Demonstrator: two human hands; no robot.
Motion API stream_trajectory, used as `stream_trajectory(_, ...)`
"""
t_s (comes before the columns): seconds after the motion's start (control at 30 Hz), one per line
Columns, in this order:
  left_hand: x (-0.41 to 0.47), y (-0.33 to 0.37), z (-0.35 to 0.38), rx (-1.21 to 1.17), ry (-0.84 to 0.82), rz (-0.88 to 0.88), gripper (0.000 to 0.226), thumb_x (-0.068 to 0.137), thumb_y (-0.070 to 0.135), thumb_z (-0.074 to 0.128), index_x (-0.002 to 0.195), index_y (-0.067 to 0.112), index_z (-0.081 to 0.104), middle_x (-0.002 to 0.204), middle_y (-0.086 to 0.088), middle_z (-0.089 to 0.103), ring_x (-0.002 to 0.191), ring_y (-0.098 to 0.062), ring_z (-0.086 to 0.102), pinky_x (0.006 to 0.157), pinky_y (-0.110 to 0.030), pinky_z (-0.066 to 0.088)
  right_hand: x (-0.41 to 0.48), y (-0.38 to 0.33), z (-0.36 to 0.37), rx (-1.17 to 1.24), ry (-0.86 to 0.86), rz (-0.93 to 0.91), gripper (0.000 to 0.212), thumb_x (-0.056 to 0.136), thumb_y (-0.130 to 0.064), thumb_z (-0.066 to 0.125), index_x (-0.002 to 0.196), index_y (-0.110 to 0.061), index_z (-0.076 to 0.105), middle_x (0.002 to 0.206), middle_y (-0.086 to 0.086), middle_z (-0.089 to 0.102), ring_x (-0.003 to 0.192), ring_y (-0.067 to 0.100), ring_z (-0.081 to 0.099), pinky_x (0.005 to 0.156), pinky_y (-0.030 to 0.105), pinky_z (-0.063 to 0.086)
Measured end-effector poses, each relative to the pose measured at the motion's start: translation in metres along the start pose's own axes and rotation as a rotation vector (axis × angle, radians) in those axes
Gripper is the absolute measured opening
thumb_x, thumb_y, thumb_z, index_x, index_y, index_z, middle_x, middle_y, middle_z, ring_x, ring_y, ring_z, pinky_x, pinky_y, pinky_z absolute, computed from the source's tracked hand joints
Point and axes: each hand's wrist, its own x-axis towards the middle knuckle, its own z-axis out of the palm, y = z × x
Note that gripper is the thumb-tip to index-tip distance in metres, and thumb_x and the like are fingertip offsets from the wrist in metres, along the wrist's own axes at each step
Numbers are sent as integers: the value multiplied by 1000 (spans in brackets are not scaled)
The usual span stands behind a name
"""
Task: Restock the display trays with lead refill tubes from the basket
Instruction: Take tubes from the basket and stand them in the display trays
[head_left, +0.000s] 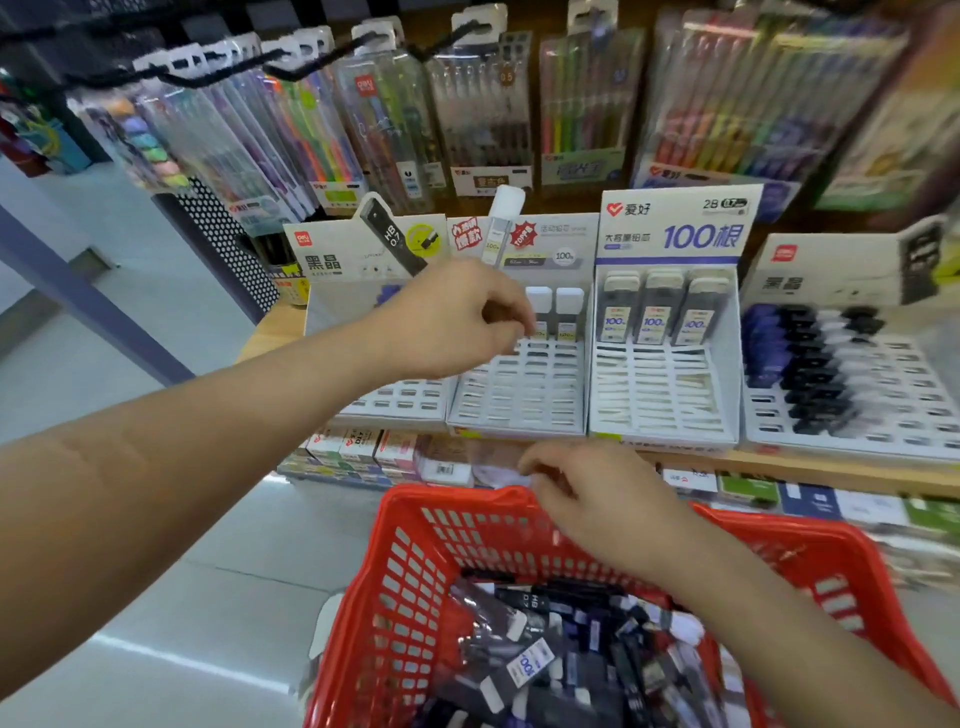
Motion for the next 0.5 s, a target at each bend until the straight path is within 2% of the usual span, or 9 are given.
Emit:
stream_trajectory(0.07, -13, 28, 13, -9, -122, 77, 15, 85, 15, 64, 93, 23, 75, 79, 8, 71, 72, -4, 62, 72, -25, 51, -19, 14, -9, -71, -112, 41, 20, 97, -28, 48, 104, -25, 66, 90, -6, 66, 83, 15, 59, 77, 35, 51)
stream_trajectory(0.13, -31, 45, 39, 43, -249, 143, 18, 86, 18, 61, 94, 27, 74, 79, 13, 69, 73, -3, 61, 71, -23, 49, -40, 35, -6, -146, -229, 91, 19, 96, -26, 48, 96, -21, 67, 88, -2, 67, 81, 19, 59, 76, 36, 51)
stream_trajectory(0.23, -65, 52, 101, 220, -477, 226, 25, 87, 21, 53, 102, 28, 72, 98, 9, 72, 89, -13, 64, 79, -26, 50, -72, 74, 18, -247, -362, 213, 13, 92, -22, 49, 83, -21, 59, 88, 4, 66, 85, 28, 61, 74, 40, 53)
stream_trajectory(0.3, -87, 46, 148, 307, -621, 218, 28, 87, 20, 49, 106, 27, 69, 107, 5, 71, 98, -20, 63, 81, -30, 51, -94, 97, 42, -278, -463, 315, 12, 91, -22, 51, 96, -16, 61, 95, 8, 66, 94, 32, 63, 76, 37, 53)
stream_trajectory(0.37, -110, 36, 192, 285, -749, 127, 29, 88, 17, 47, 107, 23, 68, 106, -2, 70, 96, -26, 63, 77, -32, 51, -114, 113, 64, -247, -541, 408, 29, 94, -26, 54, 116, -10, 60, 113, 15, 65, 103, 34, 62, 81, 33, 51)
stream_trajectory(0.43, -135, 26, 234, 270, -876, 58, 27, 90, 13, 46, 103, 16, 68, 100, -9, 69, 89, -28, 62, 69, -33, 50, -132, 125, 85, -217, -585, 480, 47, 97, -34, 54, 135, -8, 48, 134, 18, 54, 120, 35, 53, 92, 35, 48)
stream_trajectory(0.5, -161, 18, 271, 284, -925, 53, 25, 90, 13, 46, 106, 16, 66, 104, -10, 65, 92, -28, 60, 70, -37, 52, -147, 131, 107, -190, -600, 560, 68, 98, -41, 53, 151, -9, 25, 153, 21, 29, 138, 39, 35, 107, 41, 37)
